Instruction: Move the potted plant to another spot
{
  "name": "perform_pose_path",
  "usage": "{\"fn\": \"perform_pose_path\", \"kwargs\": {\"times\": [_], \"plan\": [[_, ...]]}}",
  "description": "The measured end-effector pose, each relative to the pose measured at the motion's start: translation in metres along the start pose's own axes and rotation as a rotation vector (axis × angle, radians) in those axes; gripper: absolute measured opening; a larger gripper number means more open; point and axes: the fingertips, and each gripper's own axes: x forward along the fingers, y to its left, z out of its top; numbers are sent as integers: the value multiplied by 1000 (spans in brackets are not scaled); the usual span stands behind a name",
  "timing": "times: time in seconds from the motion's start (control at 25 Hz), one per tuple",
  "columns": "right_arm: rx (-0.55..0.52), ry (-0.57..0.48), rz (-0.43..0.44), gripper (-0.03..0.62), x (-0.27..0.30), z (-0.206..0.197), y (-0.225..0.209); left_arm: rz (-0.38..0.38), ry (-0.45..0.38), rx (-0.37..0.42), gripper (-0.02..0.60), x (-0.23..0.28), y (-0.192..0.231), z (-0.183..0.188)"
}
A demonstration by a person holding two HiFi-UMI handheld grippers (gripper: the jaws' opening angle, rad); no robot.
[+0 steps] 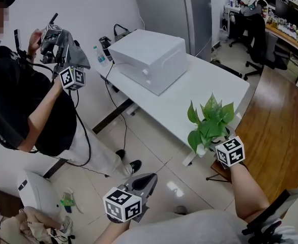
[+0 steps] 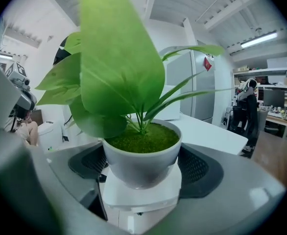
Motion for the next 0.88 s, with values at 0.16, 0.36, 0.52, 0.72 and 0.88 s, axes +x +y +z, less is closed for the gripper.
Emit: {"fn": "perform_pose_path", "kwargs": {"times": [0.16, 0.36, 0.52, 0.72, 0.88], "plan": [[4, 17, 1, 454, 26, -3, -2, 19, -3, -20, -3, -2, 18, -1], [7, 36, 1, 454, 59, -12, -6, 34, 8, -36, -3, 2, 41, -5], [3, 47, -4, 454, 74, -18, -8, 36, 18, -41, -3, 6, 52, -7], [14, 47, -9, 456, 79, -28, -8, 33, 25, -40, -3, 10, 61, -6], [19, 47, -16, 456, 80, -32, -10, 29, 28, -33, -3, 12, 67, -2]]}}
